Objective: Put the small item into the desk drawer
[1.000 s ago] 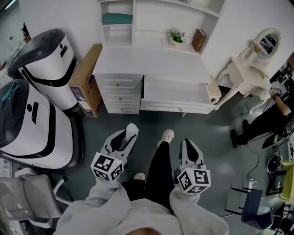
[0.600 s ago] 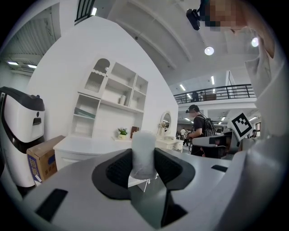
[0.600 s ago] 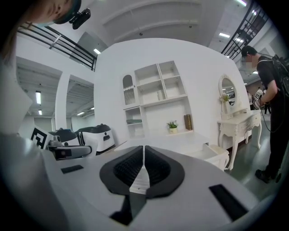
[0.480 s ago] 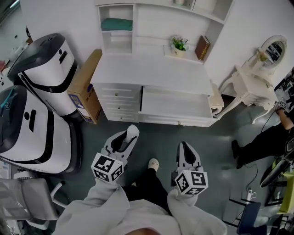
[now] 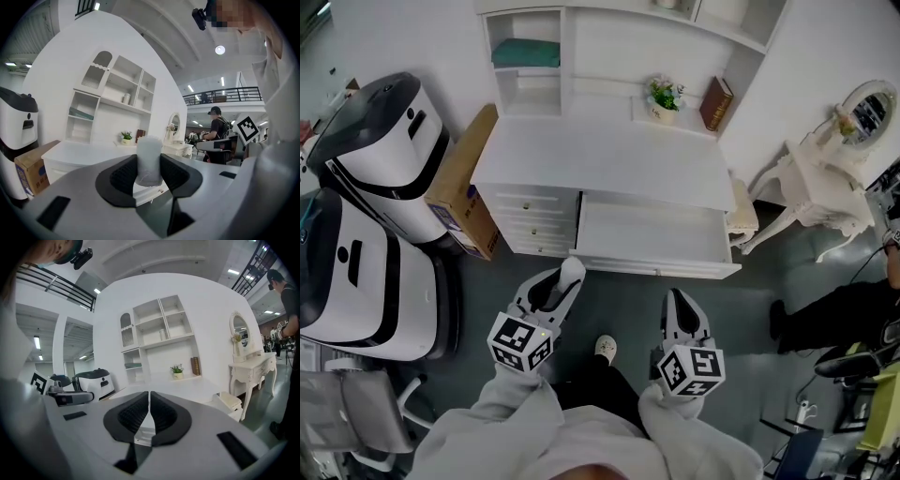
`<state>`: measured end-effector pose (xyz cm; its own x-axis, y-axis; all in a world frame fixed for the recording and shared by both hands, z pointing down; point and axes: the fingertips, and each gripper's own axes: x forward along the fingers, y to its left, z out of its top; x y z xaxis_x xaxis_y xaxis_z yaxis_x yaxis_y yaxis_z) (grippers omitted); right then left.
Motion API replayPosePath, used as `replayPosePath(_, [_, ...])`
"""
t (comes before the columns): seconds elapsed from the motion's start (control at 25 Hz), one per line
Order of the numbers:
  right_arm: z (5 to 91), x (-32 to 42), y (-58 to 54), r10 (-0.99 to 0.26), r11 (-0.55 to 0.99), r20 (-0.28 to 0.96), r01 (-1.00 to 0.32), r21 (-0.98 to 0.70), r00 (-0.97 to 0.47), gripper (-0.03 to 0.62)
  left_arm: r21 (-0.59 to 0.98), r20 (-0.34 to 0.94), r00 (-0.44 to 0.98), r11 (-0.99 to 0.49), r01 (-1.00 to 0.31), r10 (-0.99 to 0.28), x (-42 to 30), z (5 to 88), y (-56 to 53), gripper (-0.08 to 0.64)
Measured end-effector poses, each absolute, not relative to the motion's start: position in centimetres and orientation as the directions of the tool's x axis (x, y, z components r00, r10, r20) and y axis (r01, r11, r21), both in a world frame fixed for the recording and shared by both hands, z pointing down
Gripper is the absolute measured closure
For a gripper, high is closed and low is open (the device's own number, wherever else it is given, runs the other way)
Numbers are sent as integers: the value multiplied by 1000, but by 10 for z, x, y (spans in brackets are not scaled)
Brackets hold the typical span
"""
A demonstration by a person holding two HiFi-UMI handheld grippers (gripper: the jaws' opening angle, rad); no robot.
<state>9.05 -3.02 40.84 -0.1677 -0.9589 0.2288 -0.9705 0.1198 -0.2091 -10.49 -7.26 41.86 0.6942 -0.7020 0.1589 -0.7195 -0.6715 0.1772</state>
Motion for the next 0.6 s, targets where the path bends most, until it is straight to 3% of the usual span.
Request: replayPosePath(0.6, [410, 131, -113, -943, 181, 238, -959, -219, -233, 555, 160, 168, 653, -634, -757, -738, -65, 413, -143, 393])
